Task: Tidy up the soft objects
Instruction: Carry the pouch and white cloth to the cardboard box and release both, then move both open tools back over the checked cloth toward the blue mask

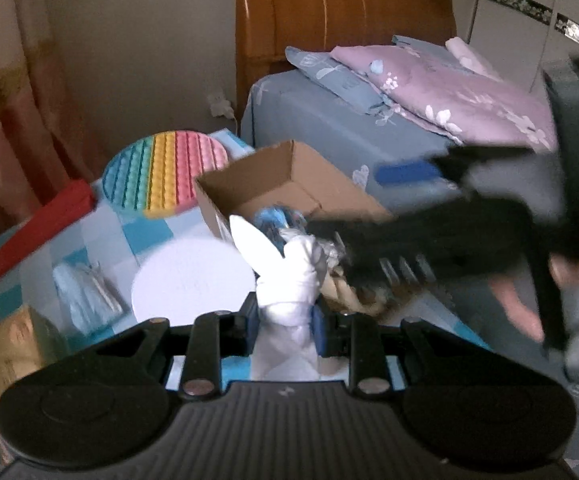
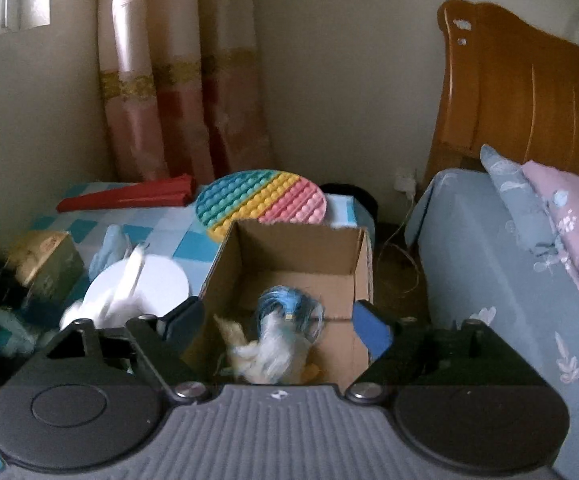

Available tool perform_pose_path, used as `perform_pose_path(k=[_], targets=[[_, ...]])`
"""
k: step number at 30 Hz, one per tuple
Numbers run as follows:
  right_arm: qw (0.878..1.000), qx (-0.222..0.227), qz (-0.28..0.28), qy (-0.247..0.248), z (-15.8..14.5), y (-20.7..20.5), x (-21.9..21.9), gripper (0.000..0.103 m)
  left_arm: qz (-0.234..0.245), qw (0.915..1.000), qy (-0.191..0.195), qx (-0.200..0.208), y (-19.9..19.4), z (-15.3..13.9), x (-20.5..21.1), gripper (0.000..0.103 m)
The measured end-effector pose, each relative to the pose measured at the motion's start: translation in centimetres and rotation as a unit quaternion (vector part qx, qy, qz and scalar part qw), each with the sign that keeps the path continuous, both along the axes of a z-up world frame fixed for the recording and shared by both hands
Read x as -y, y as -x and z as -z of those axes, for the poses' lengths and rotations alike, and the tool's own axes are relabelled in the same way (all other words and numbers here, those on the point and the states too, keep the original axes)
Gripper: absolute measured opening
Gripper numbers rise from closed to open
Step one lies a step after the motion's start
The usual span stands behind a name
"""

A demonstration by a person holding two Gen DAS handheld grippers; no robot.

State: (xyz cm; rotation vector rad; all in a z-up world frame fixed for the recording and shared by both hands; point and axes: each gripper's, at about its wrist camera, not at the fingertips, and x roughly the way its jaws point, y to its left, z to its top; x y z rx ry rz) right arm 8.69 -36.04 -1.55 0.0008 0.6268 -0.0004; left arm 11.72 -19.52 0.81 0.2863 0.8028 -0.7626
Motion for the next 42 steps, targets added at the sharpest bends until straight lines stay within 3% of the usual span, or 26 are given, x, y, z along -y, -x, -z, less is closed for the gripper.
perform_pose_path(k=[9, 14, 16, 17, 18, 22, 28, 36, 42], targets=[[0.999, 0.000, 0.010, -0.033, -0.2, 3.0, 2.6, 0.102, 0.000, 1.0000, -0.005, 0.008, -3.7, -1.9, 3.2, 0.025], [1.000, 0.000, -0.010, -0.016, -0.5, 4.2, 1.8, 0.103, 0.000, 0.9996, -0.023, 0.018, -5.8, -1.9, 6.3, 0.027], [1.000, -0.001, -0.016, -0.015, -0.5, 4.6, 1.5, 0.103, -0.004, 0.9997, -0.020, 0.011, -6.7, -1.7, 7.4, 0.051], [1.000, -0.001, -0.018, -0.015, -0.5, 4.8, 1.3, 0.103, -0.007, 0.9998, -0.018, 0.009, -7.2, -1.5, 8.0, 0.080], [1.000, -0.004, -0.022, -0.016, -0.5, 4.9, 1.2, 0.103, -0.009, 0.9998, -0.018, 0.008, -7.6, -1.3, 8.5, 0.092], [0.999, -0.010, -0.034, -0.014, -0.2, 5.3, 0.8, 0.103, -0.034, 0.9990, -0.008, 0.027, -7.9, -1.3, 8.8, 0.092], [0.999, -0.016, -0.044, -0.016, -0.2, 5.6, -0.6, 0.103, -0.032, 0.9993, 0.009, 0.016, -6.9, -2.8, 6.8, 0.095], [0.998, -0.009, -0.066, 0.001, -0.7, 7.6, -4.2, 0.103, -0.048, 0.9972, 0.018, 0.054, -2.2, -5.2, 1.9, 0.100], [0.997, -0.015, -0.076, 0.007, -0.1, 9.4, -6.8, 0.103, -0.096, 0.9912, 0.019, 0.088, 2.0, -5.6, -2.9, 0.102]])
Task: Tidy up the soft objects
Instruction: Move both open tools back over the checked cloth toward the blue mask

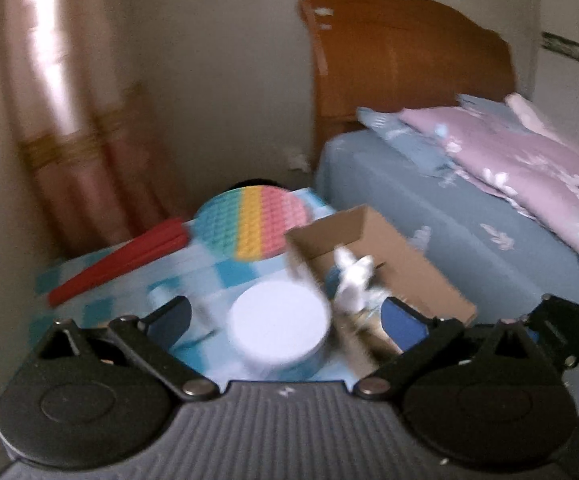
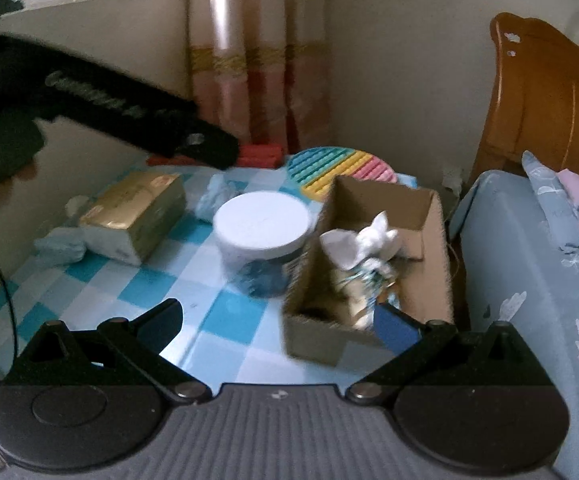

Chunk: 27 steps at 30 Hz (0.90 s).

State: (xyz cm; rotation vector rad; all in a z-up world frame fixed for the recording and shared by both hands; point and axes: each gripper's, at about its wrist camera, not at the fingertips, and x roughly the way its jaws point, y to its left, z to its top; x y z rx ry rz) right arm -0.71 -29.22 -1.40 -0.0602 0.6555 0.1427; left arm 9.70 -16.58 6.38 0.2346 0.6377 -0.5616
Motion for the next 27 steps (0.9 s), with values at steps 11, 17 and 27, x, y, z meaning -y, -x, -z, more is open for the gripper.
perform_pose_path(k=[11, 17, 27], targets=[[1.000, -0.012, -0.012, -0.017, 0.2, 1.8, -3.7, 0.103, -0.149, 0.9887, -0.001, 0.011, 5.7, 4.0, -9.1, 0.102], [0.999, -0.013, -0.013, -0.028, 0.5, 1.3, -4.9, 0.103, -0.195, 0.9805, -0.012, 0.021, 7.1, 6.6, -12.7, 0.102], [0.998, -0.059, -0.012, -0.015, 2.6, -1.5, -6.8, 0.103, -0.257, 0.9653, -0.011, -0.043, 5.1, 13.1, -16.9, 0.102]])
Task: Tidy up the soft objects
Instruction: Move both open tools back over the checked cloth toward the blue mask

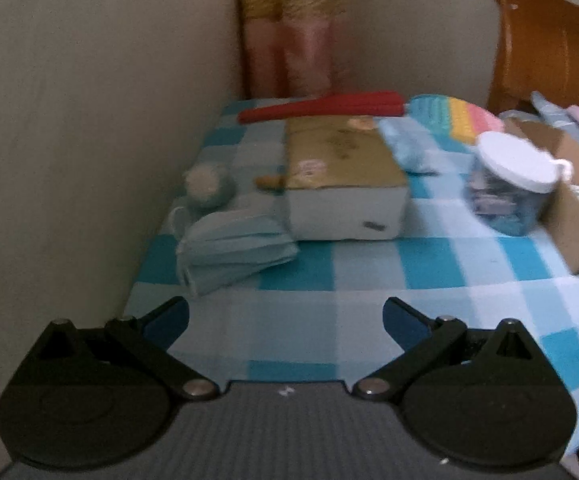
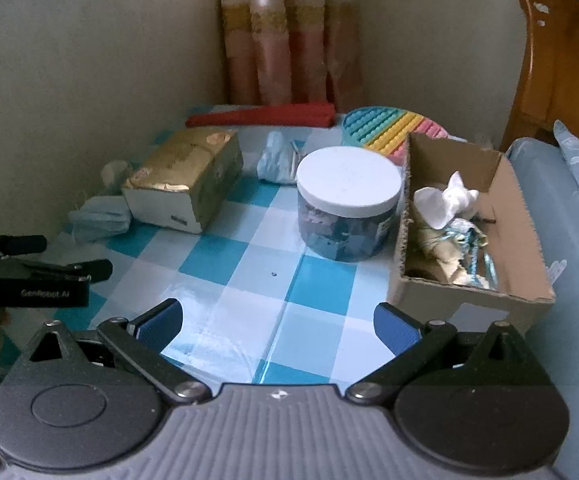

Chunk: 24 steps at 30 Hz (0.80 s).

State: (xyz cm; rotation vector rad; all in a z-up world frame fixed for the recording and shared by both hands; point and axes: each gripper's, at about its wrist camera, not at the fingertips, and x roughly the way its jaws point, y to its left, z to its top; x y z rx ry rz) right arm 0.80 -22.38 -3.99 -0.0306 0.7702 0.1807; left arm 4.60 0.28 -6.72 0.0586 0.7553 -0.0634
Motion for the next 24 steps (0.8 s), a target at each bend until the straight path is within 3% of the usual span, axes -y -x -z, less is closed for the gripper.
perform_pose_path(k=[12, 24], targets=[[0.998, -0.040, -0.040, 0.029, 2.4, -3.6, -3.4, 0.103, -0.054, 0.9984, 0.010, 0.016, -3.0, 2.1, -2.7, 0.102], [0.996, -0.066, -0.047, 0.035, 4.0, -5.7, -4.7, 0.103, -0.063, 0.9977, 0.023, 0.012, -5.3, 2.9, -3.1, 0.102]])
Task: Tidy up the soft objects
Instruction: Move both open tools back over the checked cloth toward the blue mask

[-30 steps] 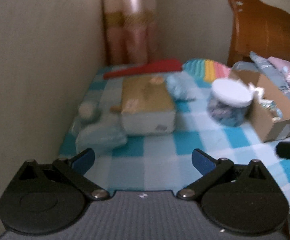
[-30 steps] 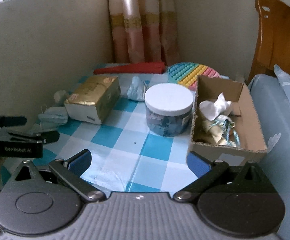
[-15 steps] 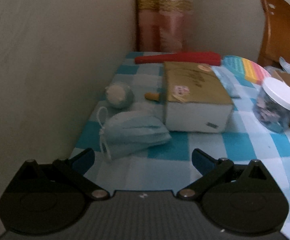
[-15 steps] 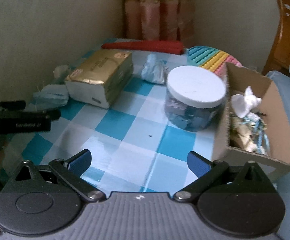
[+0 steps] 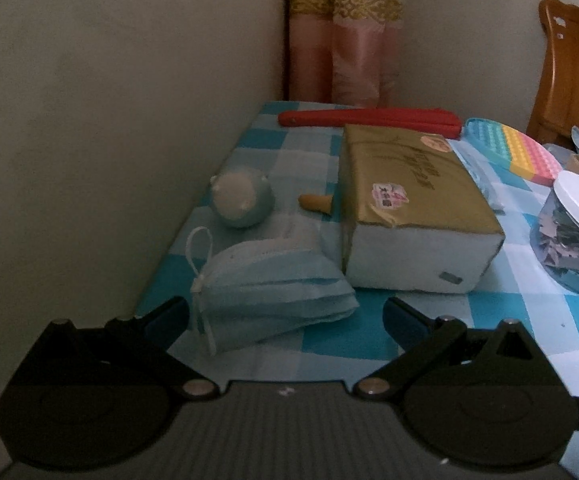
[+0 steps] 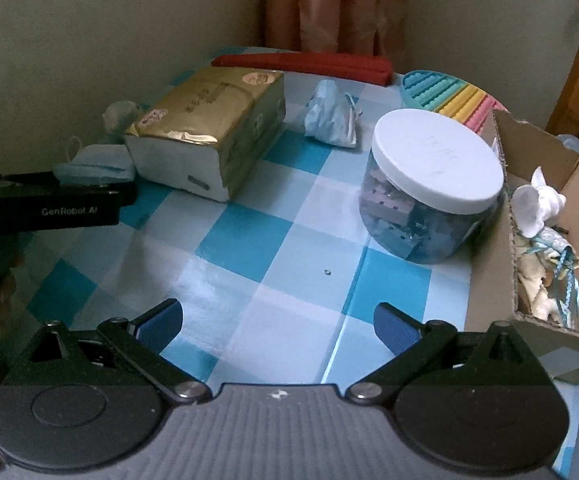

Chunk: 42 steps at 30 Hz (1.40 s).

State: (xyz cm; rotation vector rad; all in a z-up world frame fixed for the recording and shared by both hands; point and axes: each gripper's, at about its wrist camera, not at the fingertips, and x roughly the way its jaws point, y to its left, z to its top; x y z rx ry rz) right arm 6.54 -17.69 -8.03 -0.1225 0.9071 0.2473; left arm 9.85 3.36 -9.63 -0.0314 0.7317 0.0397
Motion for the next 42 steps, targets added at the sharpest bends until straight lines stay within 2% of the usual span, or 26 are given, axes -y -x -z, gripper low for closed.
perform_pose_path(k=[10, 13, 23, 27, 31, 34, 42], targets=[[1.000, -0.008, -0.003, -0.003, 0.5, -0.8, -0.4, 0.103, -0.026, 0.9995, -0.015, -0.003, 0.0, 0.1, -1.2, 0.102], [1.000, -0.008, -0.007, 0.001, 0.6, -0.9, -0.7, 0.103, -0.020, 0.9998, -0.005, 0.000, 0.0, -0.1, -1.2, 0.102], [1.000, -0.012, -0.004, -0.001, 0.7, -0.8, -0.5, 0.103, -0.006, 1.0000, -0.006, -0.003, -1.1, 0.3, -0.2, 0.102], [1.000, -0.014, -0.006, -0.001, 0.7, -0.7, -0.5, 0.103, -0.015, 0.9995, -0.027, -0.004, -1.2, 0.4, -0.3, 0.102], [1.000, -0.013, -0.011, -0.004, 0.8, -0.7, -0.7, 0.103, -0.034, 0.9992, -0.017, -0.013, -0.9, 0.4, -1.1, 0.102], [1.000, -0.010, -0.016, 0.000, 0.6, -0.7, -1.0, 0.103, -0.041, 0.9991, -0.010, -0.009, -0.9, 0.5, -1.2, 0.102], [0.998, 0.012, -0.052, 0.024, -1.1, -1.2, -1.5, 0.103, -0.043, 0.9988, -0.024, -0.005, -1.7, 0.5, -0.6, 0.099]])
